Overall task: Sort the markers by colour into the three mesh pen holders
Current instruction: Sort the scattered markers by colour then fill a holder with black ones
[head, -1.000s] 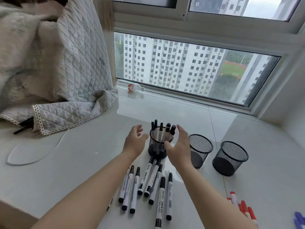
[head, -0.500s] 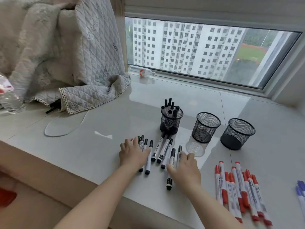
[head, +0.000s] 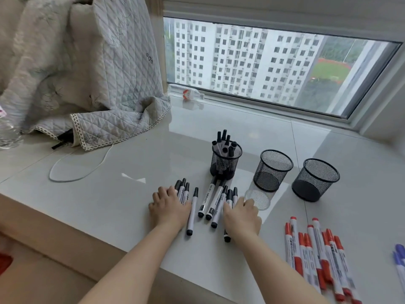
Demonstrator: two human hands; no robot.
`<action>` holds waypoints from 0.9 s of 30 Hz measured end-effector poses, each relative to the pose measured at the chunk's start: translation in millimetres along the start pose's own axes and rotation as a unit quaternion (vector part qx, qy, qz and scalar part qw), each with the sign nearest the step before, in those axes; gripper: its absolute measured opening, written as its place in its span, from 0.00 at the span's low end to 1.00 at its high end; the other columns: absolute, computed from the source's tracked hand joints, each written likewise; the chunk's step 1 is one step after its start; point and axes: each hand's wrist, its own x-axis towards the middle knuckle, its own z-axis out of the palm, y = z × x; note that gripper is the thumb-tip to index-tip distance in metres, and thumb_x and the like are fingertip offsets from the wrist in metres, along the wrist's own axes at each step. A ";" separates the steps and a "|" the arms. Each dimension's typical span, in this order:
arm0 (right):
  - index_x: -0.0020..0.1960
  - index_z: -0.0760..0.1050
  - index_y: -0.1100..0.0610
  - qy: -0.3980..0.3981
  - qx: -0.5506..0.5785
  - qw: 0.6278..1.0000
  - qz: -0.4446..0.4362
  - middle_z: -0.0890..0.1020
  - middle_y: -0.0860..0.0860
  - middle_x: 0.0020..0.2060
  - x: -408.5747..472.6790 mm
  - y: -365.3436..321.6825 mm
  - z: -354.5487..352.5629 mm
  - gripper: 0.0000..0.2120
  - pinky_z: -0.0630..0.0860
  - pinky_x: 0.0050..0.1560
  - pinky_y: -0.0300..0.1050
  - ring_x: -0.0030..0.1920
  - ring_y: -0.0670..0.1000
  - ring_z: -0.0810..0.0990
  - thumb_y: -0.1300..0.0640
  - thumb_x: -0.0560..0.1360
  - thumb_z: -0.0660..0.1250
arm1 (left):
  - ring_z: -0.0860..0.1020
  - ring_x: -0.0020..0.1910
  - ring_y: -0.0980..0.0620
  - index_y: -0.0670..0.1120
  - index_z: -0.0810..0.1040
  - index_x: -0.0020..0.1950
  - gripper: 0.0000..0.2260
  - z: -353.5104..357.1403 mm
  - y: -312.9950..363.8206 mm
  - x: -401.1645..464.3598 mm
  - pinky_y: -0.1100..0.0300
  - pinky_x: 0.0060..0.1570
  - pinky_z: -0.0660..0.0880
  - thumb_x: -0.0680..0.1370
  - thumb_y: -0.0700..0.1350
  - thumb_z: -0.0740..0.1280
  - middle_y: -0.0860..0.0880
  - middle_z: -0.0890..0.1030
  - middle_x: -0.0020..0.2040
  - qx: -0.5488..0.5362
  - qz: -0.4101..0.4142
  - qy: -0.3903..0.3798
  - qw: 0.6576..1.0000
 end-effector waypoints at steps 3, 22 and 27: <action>0.72 0.57 0.60 -0.008 -0.004 1.000 0.015 0.63 0.56 0.68 7.1 -7.1 2.2 0.37 0.64 0.62 0.53 0.67 0.58 0.63 0.34 0.74 0.49 | 0.66 0.63 0.44 0.44 0.65 0.65 0.28 1.9 1.3 3.5 0.52 0.60 0.65 0.73 0.62 0.60 0.44 0.68 0.63 -0.016 -0.011 0.000 1.000; 0.65 0.63 0.60 0.061 -0.007 0.998 0.025 0.68 0.55 0.61 4.7 -9.9 8.6 0.30 0.66 0.59 0.52 0.62 0.56 0.67 0.39 0.73 0.56 | 0.71 0.59 0.43 0.40 0.72 0.58 0.18 -3.0 -2.6 14.6 0.53 0.57 0.67 0.75 0.51 0.59 0.43 0.76 0.58 -0.064 -0.013 -0.020 0.998; 0.64 0.64 0.63 0.045 0.017 0.999 0.026 0.70 0.56 0.61 8.0 -4.1 5.3 0.26 0.67 0.59 0.50 0.62 0.57 0.68 0.48 0.72 0.59 | 0.73 0.56 0.42 0.39 0.73 0.54 0.16 -2.3 -4.3 14.4 0.53 0.54 0.68 0.75 0.50 0.59 0.41 0.78 0.54 -0.104 -0.019 0.008 0.994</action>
